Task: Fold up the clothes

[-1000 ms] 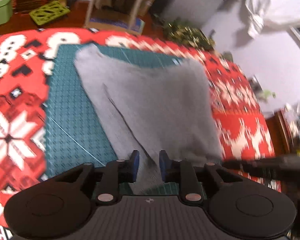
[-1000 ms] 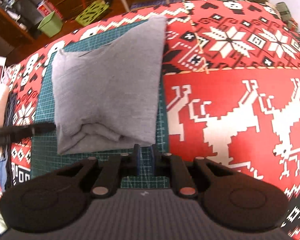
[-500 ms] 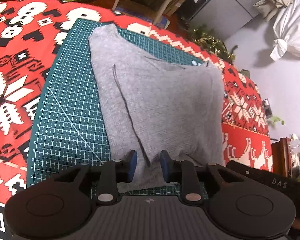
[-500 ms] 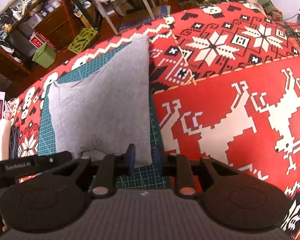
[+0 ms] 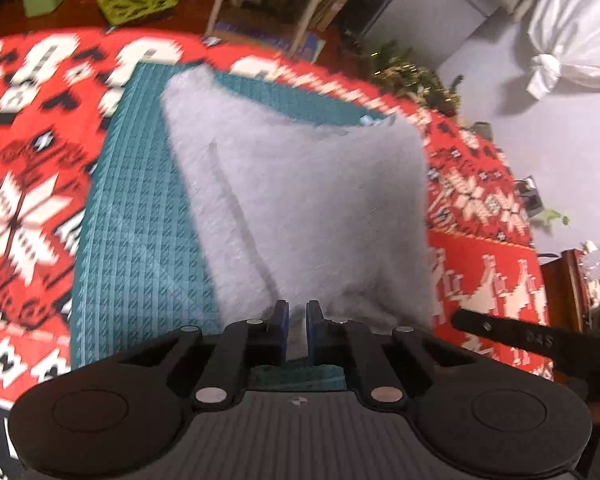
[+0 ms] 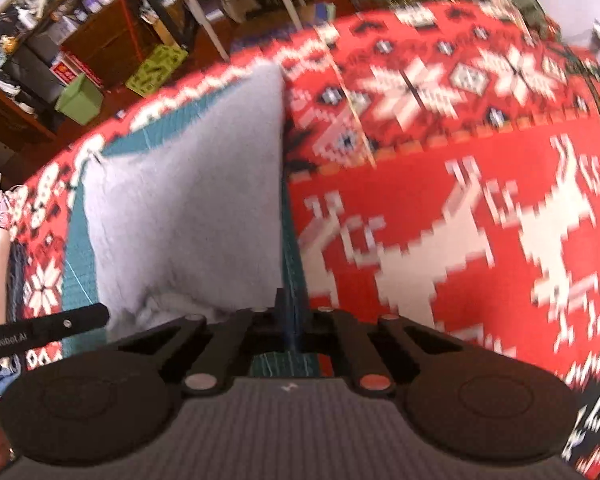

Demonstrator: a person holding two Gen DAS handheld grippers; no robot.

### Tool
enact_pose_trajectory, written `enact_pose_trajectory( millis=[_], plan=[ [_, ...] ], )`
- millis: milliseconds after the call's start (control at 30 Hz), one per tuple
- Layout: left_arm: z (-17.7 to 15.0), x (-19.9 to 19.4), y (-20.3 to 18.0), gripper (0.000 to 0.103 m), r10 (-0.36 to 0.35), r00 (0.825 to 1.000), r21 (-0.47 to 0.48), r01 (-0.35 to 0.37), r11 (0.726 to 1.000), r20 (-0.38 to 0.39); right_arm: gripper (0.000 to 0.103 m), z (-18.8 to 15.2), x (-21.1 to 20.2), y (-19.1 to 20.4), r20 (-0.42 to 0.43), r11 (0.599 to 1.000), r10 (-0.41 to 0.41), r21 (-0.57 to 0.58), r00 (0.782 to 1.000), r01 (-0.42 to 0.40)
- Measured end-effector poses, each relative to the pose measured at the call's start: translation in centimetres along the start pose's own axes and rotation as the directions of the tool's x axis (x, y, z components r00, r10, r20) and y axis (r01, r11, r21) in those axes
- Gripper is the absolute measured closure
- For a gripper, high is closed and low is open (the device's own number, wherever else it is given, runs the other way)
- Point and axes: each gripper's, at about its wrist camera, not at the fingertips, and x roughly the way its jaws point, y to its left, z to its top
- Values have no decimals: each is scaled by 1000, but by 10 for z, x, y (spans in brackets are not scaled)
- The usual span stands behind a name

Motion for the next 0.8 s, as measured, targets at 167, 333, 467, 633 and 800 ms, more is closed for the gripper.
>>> enact_pose_trajectory(
  millis=[167,333,467,633,800],
  plan=[
    [21,16,-31,95,-72,997,111,70,991,11,101,25,10,15,20,998,37,-43,999,-36],
    [28,55,-56,97,-99,993,253,111,961,-57,100,25,26,9,-13,998,47,-34,999,-48],
    [20,73,-61,97,-74,990,318,109,942,-119,102,16,33,1,-41,998,49,-32,998,-51],
    [29,67,-64,98,-88,988,312,124,942,-128,101,23,25,1,-38,997,62,-34,997,-64],
    [51,67,-75,98,-125,989,312,145,939,-85,100,49,23,3,12,995,95,-19,995,-95]
  ],
)
